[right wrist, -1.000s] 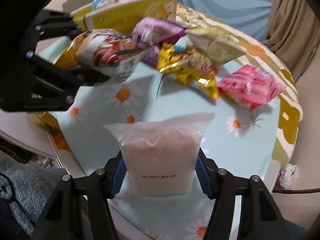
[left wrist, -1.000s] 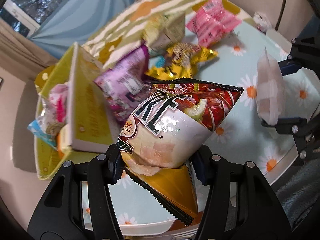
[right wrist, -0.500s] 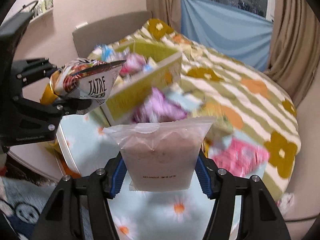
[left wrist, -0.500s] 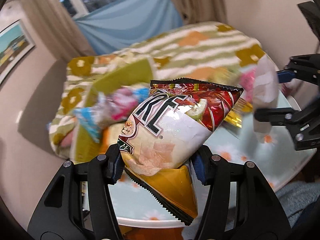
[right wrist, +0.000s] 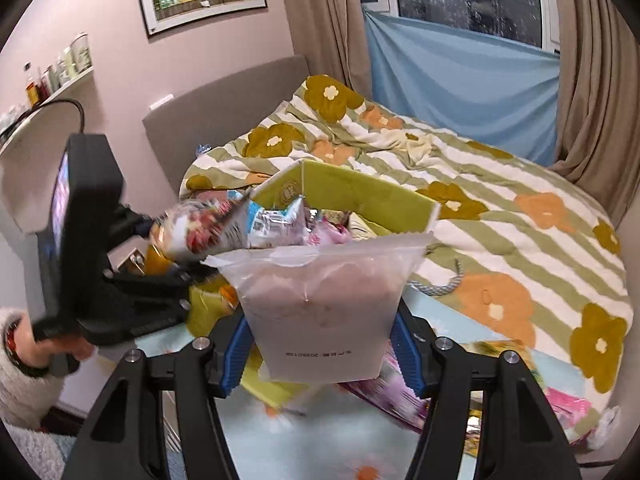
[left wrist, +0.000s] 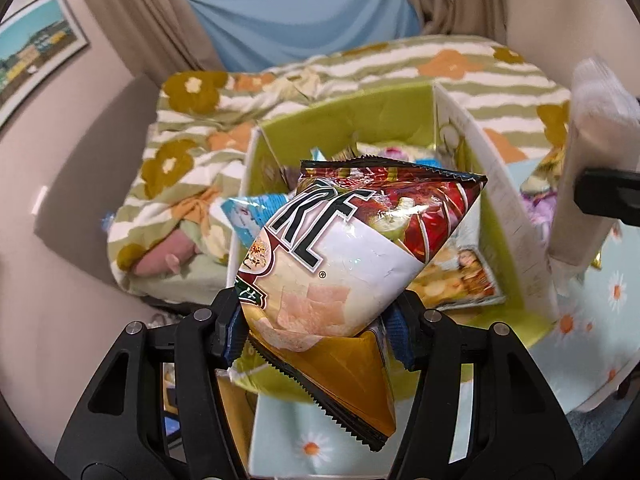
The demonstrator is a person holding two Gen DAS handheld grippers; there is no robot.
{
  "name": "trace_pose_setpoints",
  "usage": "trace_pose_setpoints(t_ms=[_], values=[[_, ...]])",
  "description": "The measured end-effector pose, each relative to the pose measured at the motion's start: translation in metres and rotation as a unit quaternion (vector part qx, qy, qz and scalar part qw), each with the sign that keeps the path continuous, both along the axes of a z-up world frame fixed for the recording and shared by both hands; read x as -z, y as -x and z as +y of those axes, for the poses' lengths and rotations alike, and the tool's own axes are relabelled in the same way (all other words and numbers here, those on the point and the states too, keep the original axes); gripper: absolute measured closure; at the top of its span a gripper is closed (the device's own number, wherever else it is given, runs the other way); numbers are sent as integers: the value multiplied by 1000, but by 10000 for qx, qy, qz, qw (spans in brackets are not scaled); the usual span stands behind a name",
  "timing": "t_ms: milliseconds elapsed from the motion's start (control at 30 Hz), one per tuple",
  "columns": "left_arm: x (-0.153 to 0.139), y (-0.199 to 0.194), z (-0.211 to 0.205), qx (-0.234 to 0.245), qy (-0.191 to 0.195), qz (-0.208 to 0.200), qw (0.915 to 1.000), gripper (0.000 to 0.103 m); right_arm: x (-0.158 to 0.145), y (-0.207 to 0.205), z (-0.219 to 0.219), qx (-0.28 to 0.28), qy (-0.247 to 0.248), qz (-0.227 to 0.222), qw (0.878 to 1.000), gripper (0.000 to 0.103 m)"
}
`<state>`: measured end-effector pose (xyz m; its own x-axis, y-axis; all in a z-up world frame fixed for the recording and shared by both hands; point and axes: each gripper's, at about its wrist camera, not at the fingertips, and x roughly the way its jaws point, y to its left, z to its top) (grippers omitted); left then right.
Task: Organize snacks
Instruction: 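Carry both snacks into the yellow box and open both tools to release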
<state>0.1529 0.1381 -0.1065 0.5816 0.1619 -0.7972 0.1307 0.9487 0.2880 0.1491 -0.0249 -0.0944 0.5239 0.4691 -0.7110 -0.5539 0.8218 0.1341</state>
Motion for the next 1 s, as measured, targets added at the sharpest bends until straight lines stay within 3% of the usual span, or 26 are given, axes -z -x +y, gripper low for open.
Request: trace_pose_setpoints(t_ms=[33,100,133,333,567,733,900,933,1000], values=[[6,-4,2,76,25,93,9999,42,3,-3,6,55,7,51,10000,45],[16,-6,4,220,101,242,9994,3,10,-10,16,220,8,184,9996,45],[17,-5,6,350,198,192,9990,0,14,-13,18,309,-1,253,9992,45],[18,-5,27,683,771,329,9941,0,27,-21,25,893,-5,544,9945,45],[12,-6,55,536,809,179,9951,0,32,-19,39,1201,122,756,9898,45],[14,-8,74,241,1035,212,9941,0,43,-30,58,1175,177,1004,9878,45],[14,-2,81,77,905,156,9957,0,52,-34,68,1178,186,1123,9865,44],[14,0,84,32,886,145,9960,0,52,-33,68,1197,139,1118,9864,41],[15,3,88,-48,932,152,9955,0,53,-29,63,1281,16,1069,9860,18]])
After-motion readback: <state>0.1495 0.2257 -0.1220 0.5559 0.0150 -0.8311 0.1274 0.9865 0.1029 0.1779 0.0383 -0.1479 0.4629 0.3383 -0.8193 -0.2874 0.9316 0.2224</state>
